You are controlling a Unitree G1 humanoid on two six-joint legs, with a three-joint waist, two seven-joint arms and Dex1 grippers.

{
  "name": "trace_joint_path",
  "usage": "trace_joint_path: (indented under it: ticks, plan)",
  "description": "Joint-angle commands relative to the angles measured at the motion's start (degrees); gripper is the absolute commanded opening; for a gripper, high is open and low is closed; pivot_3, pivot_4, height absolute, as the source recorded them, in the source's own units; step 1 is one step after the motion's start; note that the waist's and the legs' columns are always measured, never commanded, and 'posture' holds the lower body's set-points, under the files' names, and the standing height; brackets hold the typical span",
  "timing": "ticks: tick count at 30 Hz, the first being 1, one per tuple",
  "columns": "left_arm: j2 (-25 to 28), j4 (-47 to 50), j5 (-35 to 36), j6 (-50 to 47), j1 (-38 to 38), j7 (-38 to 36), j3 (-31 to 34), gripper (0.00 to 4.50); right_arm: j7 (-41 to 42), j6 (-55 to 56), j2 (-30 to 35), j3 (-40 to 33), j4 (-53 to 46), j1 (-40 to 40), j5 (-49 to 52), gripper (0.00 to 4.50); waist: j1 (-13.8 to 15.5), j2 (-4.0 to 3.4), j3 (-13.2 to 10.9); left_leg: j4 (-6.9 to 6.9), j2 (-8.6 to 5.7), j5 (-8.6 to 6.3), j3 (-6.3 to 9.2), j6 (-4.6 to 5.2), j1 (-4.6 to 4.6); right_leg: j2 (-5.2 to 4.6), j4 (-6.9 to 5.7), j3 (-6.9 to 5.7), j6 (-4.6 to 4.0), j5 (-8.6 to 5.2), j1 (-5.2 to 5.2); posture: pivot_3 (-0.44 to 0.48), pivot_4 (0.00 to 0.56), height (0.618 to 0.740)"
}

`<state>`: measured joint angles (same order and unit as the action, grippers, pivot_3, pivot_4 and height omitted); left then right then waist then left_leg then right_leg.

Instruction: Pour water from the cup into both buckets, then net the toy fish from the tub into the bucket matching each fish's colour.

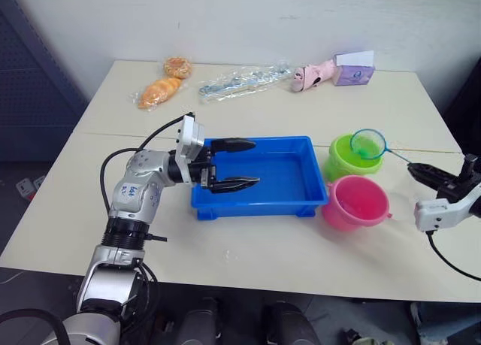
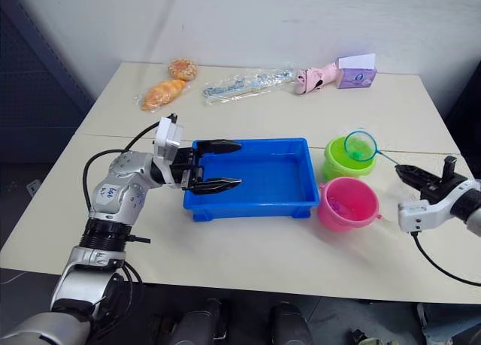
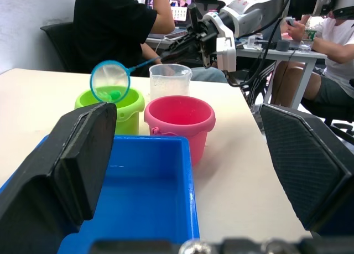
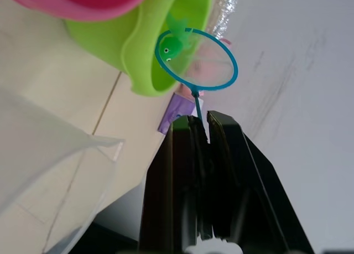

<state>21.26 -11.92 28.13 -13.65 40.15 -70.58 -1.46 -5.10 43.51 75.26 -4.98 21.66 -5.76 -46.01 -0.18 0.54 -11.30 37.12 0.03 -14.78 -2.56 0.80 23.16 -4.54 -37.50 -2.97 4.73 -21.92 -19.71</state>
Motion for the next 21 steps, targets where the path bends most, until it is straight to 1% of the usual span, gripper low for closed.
trace_joint_path:
  ticks: [1,5,8,11,21]
  plan:
    - [-0.1,2.1,0.4,0.5,-0.1,0.3,0.3,4.44,-1.4,0.9,1.3,-0.5,-1.1,0.1,0.3,0.00,-0.1,0.00,0.0,0.01,0.01,0.00,0.00,0.00,0.00,0.00,0.00,0.00,0.00,0.00,0.01,0.000,0.150,0.740]
    - [-0.3,1.9,0.4,0.7,0.0,0.5,0.4,4.44,-2.3,-0.7,1.3,-1.7,-0.7,-0.7,0.8,0.00,-0.1,-0.01,0.0,0.00,0.02,0.00,-0.01,-0.01,-0.01,0.02,-0.02,0.01,0.00,0.00,-0.01,0.000,0.150,0.740]
    - [-0.5,2.2,0.4,0.6,-0.1,0.6,0.3,4.44,-2.5,1.3,1.8,-0.7,-2.9,0.0,0.1,0.00,0.0,-0.01,0.0,0.01,0.02,0.00,-0.02,-0.01,-0.01,0.02,-0.02,0.01,0.00,0.00,0.00,0.000,0.150,0.740]
    - [-0.7,2.1,0.6,0.5,0.0,1.0,0.4,4.44,-1.8,0.0,2.1,-0.9,-1.2,-2.3,0.9,0.00,0.0,-0.01,0.0,0.01,0.01,0.00,-0.02,-0.01,-0.01,0.01,-0.02,0.02,0.00,0.00,-0.01,0.000,0.150,0.740]
    - [-0.9,2.4,0.5,0.5,-0.3,1.3,0.3,4.44,-3.7,-0.3,4.1,-1.5,-1.5,-3.0,-0.4,0.00,-0.1,-0.01,0.0,0.01,0.02,0.01,-0.02,0.00,-0.01,0.01,-0.02,0.02,0.00,0.00,-0.01,0.000,0.150,0.740]
